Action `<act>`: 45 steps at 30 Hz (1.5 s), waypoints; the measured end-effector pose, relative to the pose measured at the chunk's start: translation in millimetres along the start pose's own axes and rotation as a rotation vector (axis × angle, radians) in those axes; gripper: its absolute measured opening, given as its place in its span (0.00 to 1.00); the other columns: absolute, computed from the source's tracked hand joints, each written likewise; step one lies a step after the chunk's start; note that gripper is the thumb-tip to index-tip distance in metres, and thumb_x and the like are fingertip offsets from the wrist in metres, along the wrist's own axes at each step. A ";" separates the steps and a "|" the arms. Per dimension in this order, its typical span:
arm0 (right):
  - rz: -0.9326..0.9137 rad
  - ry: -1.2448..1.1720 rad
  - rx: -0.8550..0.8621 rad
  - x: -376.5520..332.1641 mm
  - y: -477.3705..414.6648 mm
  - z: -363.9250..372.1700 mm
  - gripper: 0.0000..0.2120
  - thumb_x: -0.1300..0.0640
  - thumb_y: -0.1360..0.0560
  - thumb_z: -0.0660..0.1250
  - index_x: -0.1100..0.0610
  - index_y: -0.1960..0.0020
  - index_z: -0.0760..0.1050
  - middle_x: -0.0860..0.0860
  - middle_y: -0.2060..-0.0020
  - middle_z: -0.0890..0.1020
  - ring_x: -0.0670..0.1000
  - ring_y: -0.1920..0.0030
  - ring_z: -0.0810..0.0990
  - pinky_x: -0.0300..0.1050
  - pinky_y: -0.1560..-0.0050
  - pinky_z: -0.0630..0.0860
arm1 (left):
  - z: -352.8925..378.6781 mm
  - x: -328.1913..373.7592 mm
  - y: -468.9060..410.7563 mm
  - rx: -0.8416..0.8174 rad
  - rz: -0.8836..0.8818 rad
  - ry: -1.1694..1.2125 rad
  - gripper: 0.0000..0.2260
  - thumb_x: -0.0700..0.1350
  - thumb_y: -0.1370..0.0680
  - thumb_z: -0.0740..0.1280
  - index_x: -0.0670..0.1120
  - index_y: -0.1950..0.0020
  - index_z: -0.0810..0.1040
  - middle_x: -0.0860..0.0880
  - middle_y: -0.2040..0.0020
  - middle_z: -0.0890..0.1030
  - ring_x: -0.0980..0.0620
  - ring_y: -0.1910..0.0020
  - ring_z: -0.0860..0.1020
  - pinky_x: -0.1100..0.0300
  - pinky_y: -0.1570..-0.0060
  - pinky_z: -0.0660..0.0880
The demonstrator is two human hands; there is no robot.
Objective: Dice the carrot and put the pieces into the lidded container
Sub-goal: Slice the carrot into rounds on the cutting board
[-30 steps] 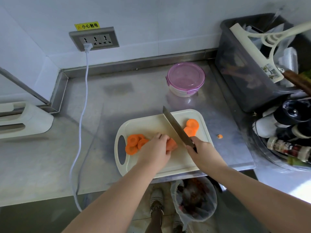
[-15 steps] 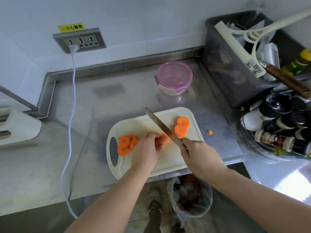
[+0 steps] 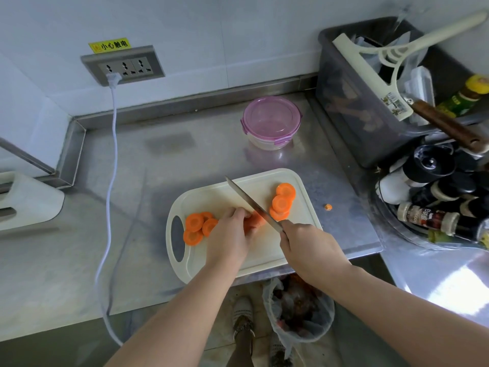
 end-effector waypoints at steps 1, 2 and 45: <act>-0.005 0.019 -0.009 0.1 -1.0 0.9 0.08 0.54 0.17 0.50 0.54 0.47 0.66 0.46 0.70 0.66 0.51 0.70 0.68 0.41 0.74 0.61 | 0.1 0.0 -0.1 -0.003 0.001 -0.002 0.10 0.48 0.24 0.68 0.48 0.44 0.76 0.52 0.44 0.77 0.50 0.47 0.77 0.53 0.54 0.75; -0.010 0.035 -0.020 -0.2 -1.9 1.7 0.09 0.54 0.17 0.50 0.55 0.44 0.67 0.46 0.69 0.66 0.51 0.70 0.68 0.42 0.73 0.62 | 0.0 0.2 -0.3 -0.006 0.002 -0.006 0.10 0.48 0.24 0.68 0.48 0.44 0.76 0.52 0.44 0.77 0.50 0.47 0.77 0.53 0.54 0.75; -0.090 0.085 -0.018 -5.9 -15.4 1.3 0.08 0.58 0.18 0.51 0.57 0.43 0.67 0.49 0.69 0.68 0.52 0.72 0.66 0.43 0.74 0.61 | -10.2 -13.3 11.1 0.089 -0.067 0.100 0.12 0.46 0.24 0.68 0.48 0.42 0.77 0.51 0.45 0.79 0.52 0.49 0.78 0.64 0.54 0.72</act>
Point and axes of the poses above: each hand's wrist, its own y-axis away from the middle knuckle, its own z-axis out of the palm, x = y × z, the point moved 10 cm from there along -y, towards the middle knuckle
